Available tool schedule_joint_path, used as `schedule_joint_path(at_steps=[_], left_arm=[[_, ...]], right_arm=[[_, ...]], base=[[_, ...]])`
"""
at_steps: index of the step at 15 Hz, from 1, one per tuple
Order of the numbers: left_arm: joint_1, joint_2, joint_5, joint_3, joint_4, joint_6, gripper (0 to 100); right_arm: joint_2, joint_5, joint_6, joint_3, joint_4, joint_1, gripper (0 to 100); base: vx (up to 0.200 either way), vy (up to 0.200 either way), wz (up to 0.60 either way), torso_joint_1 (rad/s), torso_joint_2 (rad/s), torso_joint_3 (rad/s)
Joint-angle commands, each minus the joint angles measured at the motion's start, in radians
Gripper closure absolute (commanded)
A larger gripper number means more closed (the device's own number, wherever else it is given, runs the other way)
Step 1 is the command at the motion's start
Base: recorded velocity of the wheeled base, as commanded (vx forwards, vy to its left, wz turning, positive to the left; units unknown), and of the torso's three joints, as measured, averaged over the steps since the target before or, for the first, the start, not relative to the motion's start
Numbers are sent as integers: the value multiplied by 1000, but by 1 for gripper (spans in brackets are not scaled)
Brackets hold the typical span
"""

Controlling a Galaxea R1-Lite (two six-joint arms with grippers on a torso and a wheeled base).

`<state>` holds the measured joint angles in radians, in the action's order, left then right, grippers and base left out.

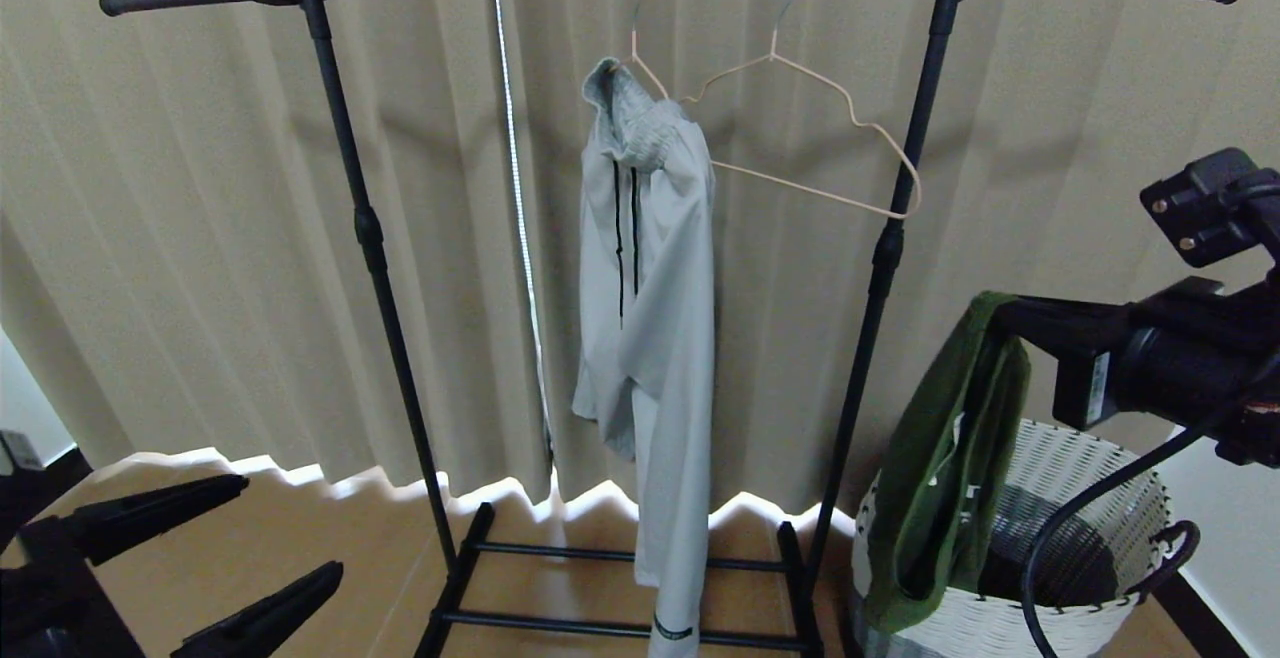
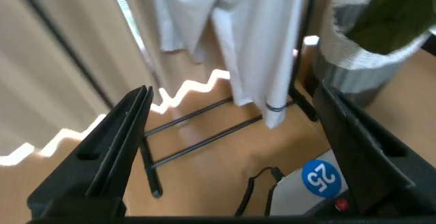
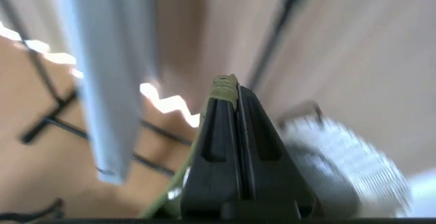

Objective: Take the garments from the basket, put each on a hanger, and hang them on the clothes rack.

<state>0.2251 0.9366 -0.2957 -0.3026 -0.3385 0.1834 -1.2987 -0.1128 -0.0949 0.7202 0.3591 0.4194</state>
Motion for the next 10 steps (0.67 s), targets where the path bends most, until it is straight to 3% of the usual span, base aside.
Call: schedule_joint_path(at_steps=[1,4,7,10], left_arm=[[85,137,4,-101,1,4,0],[238,278,7,-225,-4,-39,0],[427,450,159,-352,-13,-139,0],[525,591,191,-408,-114,-208,0]], right_arm=[[-16,28,3,51,1,58,100],[-40,114,14,67,15,110,100],[-40,189,46,97,17,162,100],[-56,202,63,119,15,225,100]], base=[[0,0,0,0,0,0],[0,0,0,0,0,0],[0,0,0,0,0,0],[0,0,0,0,0,0]])
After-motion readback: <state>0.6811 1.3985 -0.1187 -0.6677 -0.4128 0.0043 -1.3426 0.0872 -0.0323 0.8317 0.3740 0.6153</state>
